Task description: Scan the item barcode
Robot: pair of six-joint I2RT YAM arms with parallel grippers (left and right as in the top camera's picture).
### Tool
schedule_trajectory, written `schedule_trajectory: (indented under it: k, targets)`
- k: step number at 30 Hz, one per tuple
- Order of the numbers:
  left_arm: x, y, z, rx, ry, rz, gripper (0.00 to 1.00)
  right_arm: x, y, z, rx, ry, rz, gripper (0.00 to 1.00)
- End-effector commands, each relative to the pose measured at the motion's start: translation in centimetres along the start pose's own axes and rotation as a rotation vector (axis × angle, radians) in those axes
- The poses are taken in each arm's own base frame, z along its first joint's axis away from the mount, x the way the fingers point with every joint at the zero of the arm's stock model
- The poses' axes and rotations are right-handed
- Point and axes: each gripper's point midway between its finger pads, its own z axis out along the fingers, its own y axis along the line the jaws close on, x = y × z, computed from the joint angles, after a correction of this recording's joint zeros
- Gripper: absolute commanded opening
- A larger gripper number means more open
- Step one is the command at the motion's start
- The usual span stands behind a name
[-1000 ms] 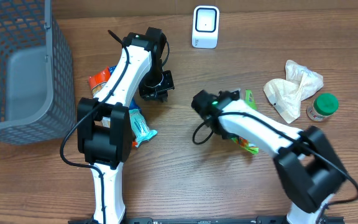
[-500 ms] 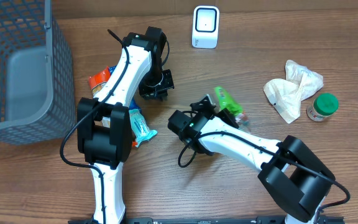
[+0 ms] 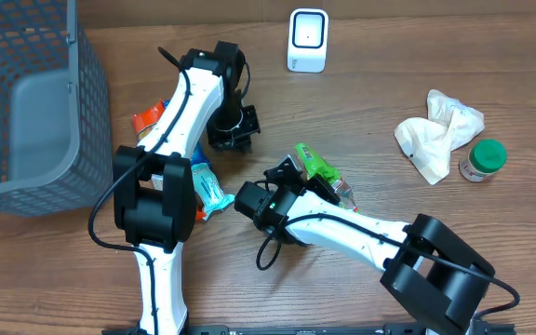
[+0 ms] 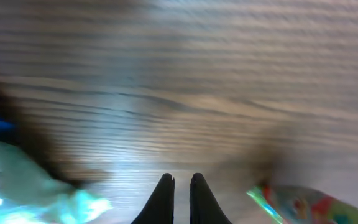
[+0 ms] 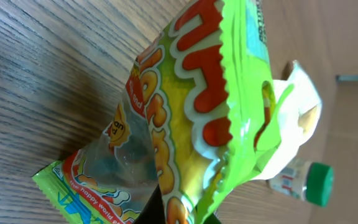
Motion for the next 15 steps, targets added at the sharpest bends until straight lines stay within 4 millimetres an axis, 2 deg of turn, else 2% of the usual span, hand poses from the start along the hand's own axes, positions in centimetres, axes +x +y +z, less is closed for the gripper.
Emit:
schedule_trajectory:
  k: [1, 4, 9, 15]
  targets:
    - [2.8, -3.3, 1.7, 0.169, 0.124, 0.064, 0.04, -1.6, 0.0, -0.6, -0.109, 0.014, 0.120, 0.04]
    - [4.3, -5.2, 3.1, 0.290, 0.185, 0.099, 0.04, -2.5, -0.4, -1.0, -0.181, 0.034, 0.169, 0.04]
    - [6.4, -7.0, 5.3, 0.434, 0.262, 0.121, 0.04, -4.0, -1.6, -1.7, -0.254, 0.042, 0.236, 0.04]
    - [7.8, -8.9, 6.1, 0.569, 0.303, 0.154, 0.04, -3.6, -0.4, -1.6, -0.394, 0.110, 0.273, 0.04]
